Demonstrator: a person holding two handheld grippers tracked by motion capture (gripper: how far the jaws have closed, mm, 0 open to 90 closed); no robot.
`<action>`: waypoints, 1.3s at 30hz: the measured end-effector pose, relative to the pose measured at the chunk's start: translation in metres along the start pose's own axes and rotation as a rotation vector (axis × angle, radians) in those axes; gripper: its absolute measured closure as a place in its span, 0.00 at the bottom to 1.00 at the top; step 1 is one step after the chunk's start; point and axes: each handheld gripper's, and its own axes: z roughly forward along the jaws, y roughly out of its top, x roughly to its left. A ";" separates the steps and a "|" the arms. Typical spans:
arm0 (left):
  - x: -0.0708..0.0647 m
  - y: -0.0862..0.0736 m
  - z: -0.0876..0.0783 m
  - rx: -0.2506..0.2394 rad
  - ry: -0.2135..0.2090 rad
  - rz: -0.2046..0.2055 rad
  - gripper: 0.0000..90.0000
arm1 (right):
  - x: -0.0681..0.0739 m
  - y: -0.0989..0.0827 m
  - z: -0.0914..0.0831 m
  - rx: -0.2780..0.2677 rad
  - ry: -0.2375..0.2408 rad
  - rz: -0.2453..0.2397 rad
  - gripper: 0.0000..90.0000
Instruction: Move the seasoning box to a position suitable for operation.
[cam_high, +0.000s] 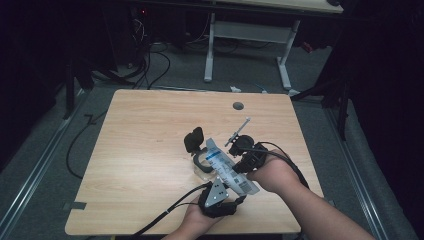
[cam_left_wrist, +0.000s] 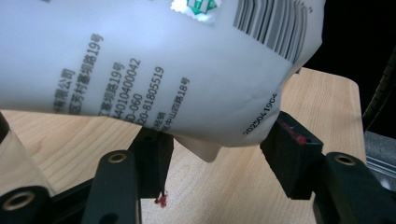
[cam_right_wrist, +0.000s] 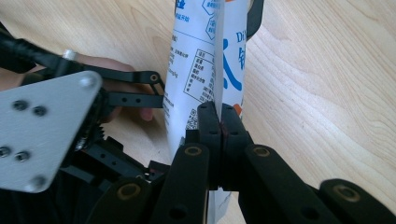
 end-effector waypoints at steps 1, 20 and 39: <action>-0.001 0.000 -0.001 0.002 0.004 0.004 0.52 | 0.000 0.000 0.000 0.002 0.000 0.001 1.00; 0.013 0.007 -0.008 0.001 0.033 -0.029 0.55 | -0.009 0.021 0.002 0.022 -0.018 -0.003 1.00; 0.014 0.009 -0.001 0.021 0.022 -0.037 0.55 | -0.012 0.030 0.009 0.046 -0.019 -0.010 1.00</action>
